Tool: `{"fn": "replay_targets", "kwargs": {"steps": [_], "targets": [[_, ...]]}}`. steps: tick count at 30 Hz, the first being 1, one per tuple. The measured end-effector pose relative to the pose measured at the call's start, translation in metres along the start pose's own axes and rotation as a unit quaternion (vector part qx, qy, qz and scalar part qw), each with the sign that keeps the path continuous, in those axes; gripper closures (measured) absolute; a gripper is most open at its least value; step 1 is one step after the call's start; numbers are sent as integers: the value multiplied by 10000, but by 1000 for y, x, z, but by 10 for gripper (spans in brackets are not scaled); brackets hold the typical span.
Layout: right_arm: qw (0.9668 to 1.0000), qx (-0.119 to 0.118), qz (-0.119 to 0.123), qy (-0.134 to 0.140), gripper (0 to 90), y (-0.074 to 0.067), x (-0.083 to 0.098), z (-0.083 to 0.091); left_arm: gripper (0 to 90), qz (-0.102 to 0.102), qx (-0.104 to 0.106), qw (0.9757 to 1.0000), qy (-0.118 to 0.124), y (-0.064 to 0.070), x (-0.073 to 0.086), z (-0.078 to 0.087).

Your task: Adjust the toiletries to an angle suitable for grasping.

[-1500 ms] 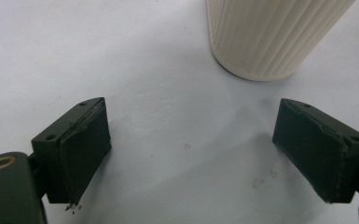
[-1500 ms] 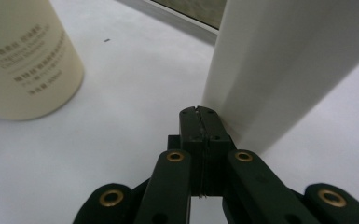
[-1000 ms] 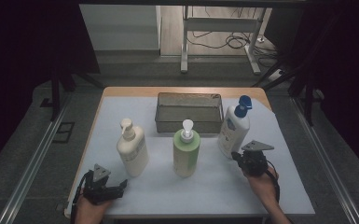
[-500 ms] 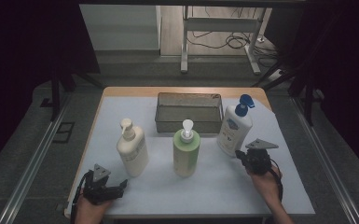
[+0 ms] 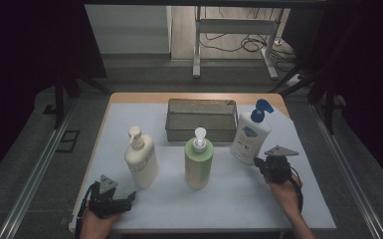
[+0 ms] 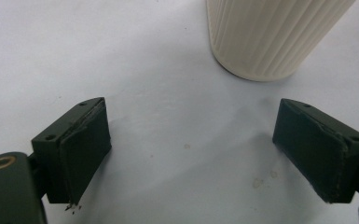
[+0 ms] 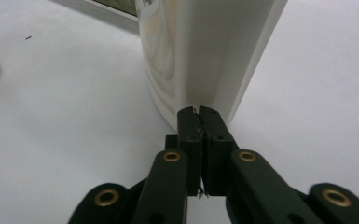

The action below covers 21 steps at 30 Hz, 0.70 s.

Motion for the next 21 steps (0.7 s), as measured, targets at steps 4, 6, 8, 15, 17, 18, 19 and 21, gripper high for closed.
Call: {"fn": "replay_targets", "kwargs": {"steps": [4, 6, 8, 15, 17, 18, 19, 21], "targets": [[10000, -68, -28, 13, 836, -2, 0, 1, 107, -2, -4, 10000, 7, 0, 0, 0], [9999, -98, -14, 37, 816, -3, 0, 4, 107, -4, -5, 10000, 7, 0, 0, 0], [9999, -116, 2, 58, 776, -4, -1, 6, 107, -4, -5, 10000, 7, 0, 0, 0], [9997, -256, -6, 57, 615, -7, 0, 15, 107, -4, -5, 10000, 8, 0, 0, 0], [9995, -301, -5, 69, 586, -7, -1, 18, 107, -3, -5, 10000, 9, 0, 0, 0], [9995, -317, 21, 76, 564, -7, -2, 19, 107, -3, -5, 10000, 9, 0, 0, 0], [9994, -341, 29, 70, 536, -8, -2, 21, 107, -3, -5, 10000, 9, 0, 0, 0], [9991, -414, 52, 69, 496, -9, -3, 23, 107, -2, -5, 10000, 10, 0, 0, 0]]}}
Point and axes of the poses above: each handheld gripper's, and its own axes: z roughly backward along the jaws, x roughly out of its underside, y roughly to its right, the point moved 10 cm from there along -z, roughly forward along the jaws, and after that the axes turned 4 degrees about y, right-handed, at the moved point
